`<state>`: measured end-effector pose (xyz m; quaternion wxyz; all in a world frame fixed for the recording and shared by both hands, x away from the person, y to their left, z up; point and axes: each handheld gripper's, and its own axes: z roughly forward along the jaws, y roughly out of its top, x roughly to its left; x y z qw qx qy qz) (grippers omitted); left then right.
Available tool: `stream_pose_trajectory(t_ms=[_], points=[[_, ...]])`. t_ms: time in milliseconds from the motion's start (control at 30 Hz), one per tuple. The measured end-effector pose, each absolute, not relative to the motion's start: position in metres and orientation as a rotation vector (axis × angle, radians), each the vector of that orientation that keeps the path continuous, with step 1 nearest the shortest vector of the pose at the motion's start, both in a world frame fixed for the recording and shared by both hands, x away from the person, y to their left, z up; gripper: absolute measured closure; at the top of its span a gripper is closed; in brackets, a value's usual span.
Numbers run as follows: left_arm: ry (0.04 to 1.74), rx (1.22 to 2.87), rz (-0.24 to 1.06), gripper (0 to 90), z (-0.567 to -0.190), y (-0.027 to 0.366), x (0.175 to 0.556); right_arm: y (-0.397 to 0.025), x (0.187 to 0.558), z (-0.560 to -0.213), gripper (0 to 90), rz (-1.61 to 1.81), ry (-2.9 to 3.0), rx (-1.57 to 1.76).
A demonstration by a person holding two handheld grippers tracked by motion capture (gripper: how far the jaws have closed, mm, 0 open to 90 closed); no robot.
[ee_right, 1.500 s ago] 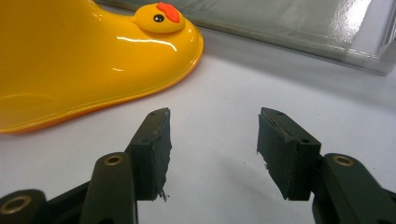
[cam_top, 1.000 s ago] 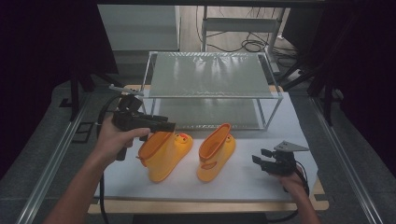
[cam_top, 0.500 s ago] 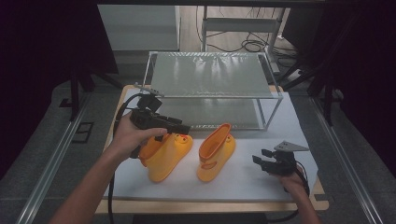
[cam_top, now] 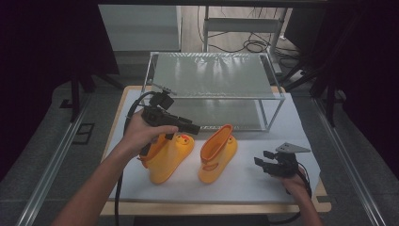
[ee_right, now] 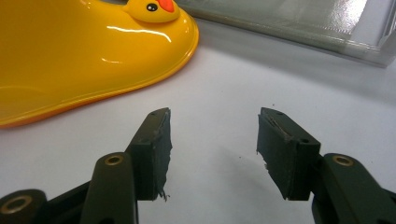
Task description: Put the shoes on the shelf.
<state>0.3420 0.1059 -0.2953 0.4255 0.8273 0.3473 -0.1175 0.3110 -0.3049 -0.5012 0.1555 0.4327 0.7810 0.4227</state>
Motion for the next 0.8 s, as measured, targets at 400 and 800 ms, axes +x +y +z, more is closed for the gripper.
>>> stream_pose_trajectory(t_ms=[400,800], points=[[0.861,2.124,-0.325,47.0,-0.295,0.080,0.352,-0.307,0.312,-0.502,44.8,1.212,2.232,1.247],[0.884,2.209,-0.338,47.7,-0.305,0.057,0.359,-0.307,0.312,-0.502,44.8,1.210,2.232,1.249]])
